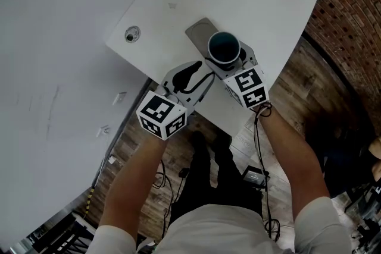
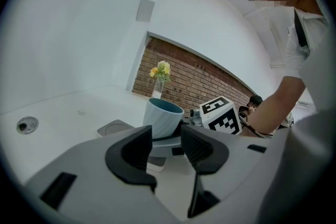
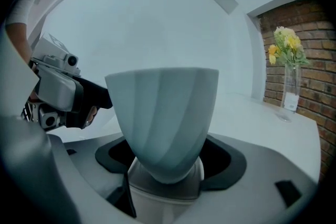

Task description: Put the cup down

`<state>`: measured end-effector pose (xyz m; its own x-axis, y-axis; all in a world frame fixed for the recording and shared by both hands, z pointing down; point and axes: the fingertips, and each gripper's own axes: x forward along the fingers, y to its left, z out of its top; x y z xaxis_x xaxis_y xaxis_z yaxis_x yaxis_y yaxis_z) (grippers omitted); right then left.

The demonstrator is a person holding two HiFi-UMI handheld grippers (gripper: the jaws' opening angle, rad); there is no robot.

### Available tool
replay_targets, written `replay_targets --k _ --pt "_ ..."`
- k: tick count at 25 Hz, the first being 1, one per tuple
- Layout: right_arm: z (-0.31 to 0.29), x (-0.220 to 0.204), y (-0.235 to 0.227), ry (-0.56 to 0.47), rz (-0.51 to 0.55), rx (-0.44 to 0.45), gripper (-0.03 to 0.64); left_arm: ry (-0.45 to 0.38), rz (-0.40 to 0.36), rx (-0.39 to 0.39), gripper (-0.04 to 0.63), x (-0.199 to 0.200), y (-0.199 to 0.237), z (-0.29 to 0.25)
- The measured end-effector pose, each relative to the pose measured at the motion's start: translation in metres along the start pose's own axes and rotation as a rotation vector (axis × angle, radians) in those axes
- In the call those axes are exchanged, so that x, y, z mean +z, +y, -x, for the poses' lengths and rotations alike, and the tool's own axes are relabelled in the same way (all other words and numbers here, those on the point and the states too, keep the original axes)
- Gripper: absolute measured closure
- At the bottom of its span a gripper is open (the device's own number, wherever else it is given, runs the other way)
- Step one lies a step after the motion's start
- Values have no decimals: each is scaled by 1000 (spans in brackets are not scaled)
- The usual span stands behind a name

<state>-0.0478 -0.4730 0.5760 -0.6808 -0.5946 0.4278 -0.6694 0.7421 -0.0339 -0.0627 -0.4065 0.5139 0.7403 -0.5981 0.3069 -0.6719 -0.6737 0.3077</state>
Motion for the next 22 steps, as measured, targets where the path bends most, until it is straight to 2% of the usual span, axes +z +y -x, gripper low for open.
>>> replay_targets --k 22 --pt "26 -5 -2 3 -17 -53 252 -13 4 11 434 3 -3 9"
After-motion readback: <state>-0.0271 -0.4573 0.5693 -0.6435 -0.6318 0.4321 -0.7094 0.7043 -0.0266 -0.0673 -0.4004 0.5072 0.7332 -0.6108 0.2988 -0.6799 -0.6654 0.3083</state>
